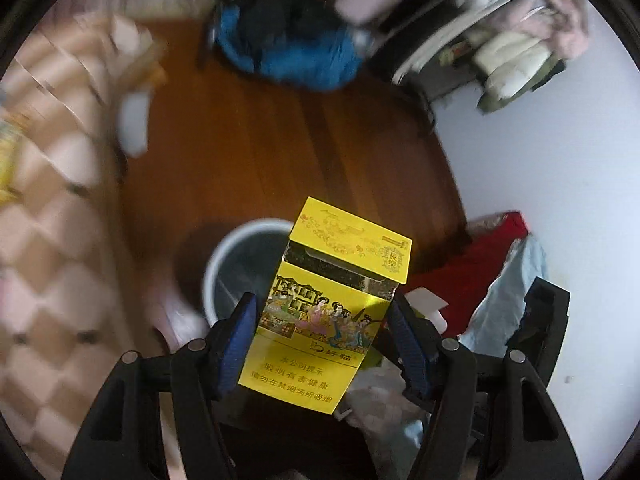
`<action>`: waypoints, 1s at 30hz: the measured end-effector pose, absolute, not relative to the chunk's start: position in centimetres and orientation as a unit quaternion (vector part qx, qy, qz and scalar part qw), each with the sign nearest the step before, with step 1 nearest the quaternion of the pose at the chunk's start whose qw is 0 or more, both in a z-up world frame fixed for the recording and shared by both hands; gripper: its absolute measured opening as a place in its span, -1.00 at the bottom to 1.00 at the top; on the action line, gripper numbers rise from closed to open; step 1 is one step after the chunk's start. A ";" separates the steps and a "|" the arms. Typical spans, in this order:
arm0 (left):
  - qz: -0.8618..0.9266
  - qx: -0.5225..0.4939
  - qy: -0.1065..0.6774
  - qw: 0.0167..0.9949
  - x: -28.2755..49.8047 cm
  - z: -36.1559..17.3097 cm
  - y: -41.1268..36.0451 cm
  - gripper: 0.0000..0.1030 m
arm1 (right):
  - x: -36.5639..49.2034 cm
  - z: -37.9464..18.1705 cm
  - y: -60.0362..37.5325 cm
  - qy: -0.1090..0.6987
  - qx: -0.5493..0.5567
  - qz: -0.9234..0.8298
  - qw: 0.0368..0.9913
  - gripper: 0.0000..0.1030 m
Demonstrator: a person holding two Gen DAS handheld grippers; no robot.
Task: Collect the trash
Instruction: 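Carry both items over the trash bin and open both tools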
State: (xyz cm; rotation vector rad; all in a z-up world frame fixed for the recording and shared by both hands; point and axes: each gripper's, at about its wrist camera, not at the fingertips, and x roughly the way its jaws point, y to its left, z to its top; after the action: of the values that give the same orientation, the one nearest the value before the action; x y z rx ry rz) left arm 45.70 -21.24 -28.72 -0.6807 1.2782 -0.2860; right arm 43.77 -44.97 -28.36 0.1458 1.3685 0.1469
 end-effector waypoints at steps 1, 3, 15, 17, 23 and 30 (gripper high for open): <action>-0.131 -0.314 0.591 0.731 46.4 -29.8 -21.8 0.22 | 44.3 -29.7 -45.6 0.640 0.068 0.061 0.763 0.45; -0.120 -0.303 0.615 0.718 48.0 -32.3 -23.1 0.23 | 45.7 -32.6 -47.0 0.659 0.071 0.055 0.747 0.45; -0.054 -0.200 0.629 0.749 49.4 -34.6 -25.3 0.92 | 48.3 -42.7 -50.7 0.719 0.100 0.027 0.687 1.00; -0.020 -0.143 0.612 0.777 48.7 -33.8 -25.2 0.92 | 48.3 -43.0 -50.7 0.717 0.104 0.020 0.689 1.00; 0.008 -0.065 0.602 0.796 46.3 -32.9 -25.1 0.91 | 47.4 -42.0 -50.5 0.720 0.070 -0.006 0.690 1.00; 0.018 -0.032 0.606 0.794 44.9 -31.9 -25.5 0.91 | 46.5 -39.8 -49.3 0.723 0.034 -0.014 0.690 1.00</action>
State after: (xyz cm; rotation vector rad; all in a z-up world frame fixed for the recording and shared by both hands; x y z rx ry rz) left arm 44.92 -25.54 -31.92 -0.0689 1.3036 0.0377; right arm 46.53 -49.34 -39.77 0.0754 1.6168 -0.0316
